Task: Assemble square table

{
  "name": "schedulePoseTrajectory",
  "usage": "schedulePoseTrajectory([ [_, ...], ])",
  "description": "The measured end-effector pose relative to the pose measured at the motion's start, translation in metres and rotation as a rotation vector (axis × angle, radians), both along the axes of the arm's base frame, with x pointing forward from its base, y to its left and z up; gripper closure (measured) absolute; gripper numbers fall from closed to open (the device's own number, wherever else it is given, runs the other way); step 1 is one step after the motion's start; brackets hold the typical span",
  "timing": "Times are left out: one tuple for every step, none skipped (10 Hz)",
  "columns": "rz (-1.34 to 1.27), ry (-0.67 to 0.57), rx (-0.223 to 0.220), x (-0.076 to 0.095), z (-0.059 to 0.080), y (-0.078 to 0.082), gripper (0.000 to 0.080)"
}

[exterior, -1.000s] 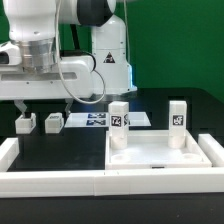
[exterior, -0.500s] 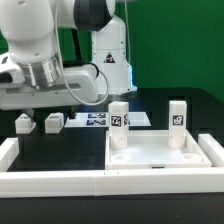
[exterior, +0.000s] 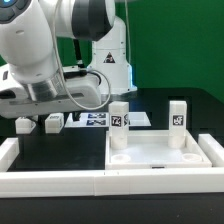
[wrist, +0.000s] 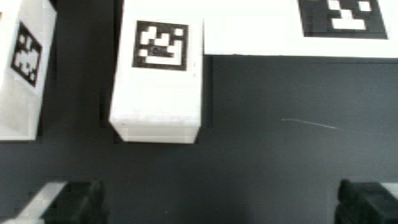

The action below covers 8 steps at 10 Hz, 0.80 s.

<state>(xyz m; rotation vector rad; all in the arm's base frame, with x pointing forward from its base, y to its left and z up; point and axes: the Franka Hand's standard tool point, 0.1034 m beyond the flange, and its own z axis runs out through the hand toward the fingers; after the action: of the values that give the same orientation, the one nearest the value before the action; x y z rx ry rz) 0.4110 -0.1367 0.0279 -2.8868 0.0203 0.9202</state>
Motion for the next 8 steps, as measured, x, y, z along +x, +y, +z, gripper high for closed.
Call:
schedulePoseTrajectory([
  [0.010,-0.008,-0.022,-0.006,-0.002,-0.004,0.0151],
  [0.010,0.000,-0.022,-0.015,0.000,-0.005,0.0151],
  [0.010,-0.006,-0.018,-0.020,0.004,-0.008,0.0151],
  [-0.003,-0.025,-0.026,-0.024,0.005,-0.015,0.0151],
  [0.002,-0.023,-0.025,-0.024,0.004,-0.013,0.0151],
  [0.007,-0.021,-0.023,-0.024,0.003,-0.011,0.0151],
  [0.008,-0.020,-0.022,-0.024,0.002,-0.011,0.0151],
  [0.009,-0.019,-0.022,-0.024,0.002,-0.011,0.0151],
])
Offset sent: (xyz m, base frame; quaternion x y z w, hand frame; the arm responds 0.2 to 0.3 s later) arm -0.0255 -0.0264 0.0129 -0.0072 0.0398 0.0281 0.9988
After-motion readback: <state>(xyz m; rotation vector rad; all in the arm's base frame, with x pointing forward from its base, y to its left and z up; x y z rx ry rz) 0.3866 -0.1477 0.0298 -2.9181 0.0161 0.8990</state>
